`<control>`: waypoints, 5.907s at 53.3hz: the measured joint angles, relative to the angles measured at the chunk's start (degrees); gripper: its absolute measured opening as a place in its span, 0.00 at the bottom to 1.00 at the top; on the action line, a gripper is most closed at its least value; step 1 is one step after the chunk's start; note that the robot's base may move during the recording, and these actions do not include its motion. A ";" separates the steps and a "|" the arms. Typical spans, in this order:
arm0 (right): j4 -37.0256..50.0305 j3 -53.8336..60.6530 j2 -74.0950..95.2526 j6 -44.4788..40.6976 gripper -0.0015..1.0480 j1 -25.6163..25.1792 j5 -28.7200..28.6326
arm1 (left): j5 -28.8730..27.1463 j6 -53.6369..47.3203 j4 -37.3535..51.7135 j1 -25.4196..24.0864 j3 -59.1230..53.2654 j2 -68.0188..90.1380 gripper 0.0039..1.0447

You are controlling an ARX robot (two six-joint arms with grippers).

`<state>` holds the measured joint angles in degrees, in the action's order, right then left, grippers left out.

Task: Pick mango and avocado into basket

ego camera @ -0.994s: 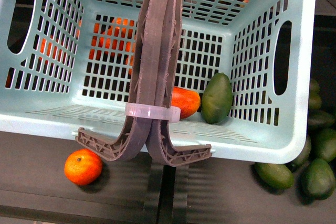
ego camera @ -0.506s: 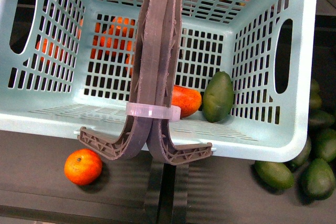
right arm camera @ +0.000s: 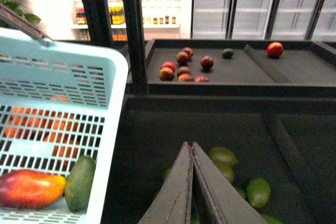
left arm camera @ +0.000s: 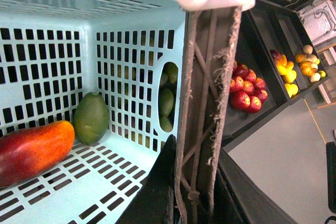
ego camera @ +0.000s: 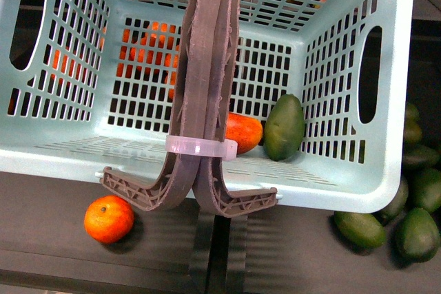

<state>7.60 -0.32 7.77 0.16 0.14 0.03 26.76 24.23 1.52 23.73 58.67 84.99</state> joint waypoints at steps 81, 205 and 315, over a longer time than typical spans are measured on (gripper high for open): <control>-7.63 -0.02 -7.52 -0.24 0.93 -0.07 -0.17 | 0.26 0.20 0.00 0.35 0.00 0.07 0.12; -7.74 0.02 -7.52 -0.37 0.93 -0.20 -0.33 | -11.52 -17.11 10.47 -3.39 8.98 15.50 0.11; -7.72 0.02 -7.52 -0.35 0.93 -0.20 -0.33 | -38.60 72.59 -5.07 -13.35 37.99 44.57 0.93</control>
<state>-0.12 -0.30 0.25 -0.19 -0.05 -0.30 -11.84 96.82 -3.55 10.37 96.66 129.56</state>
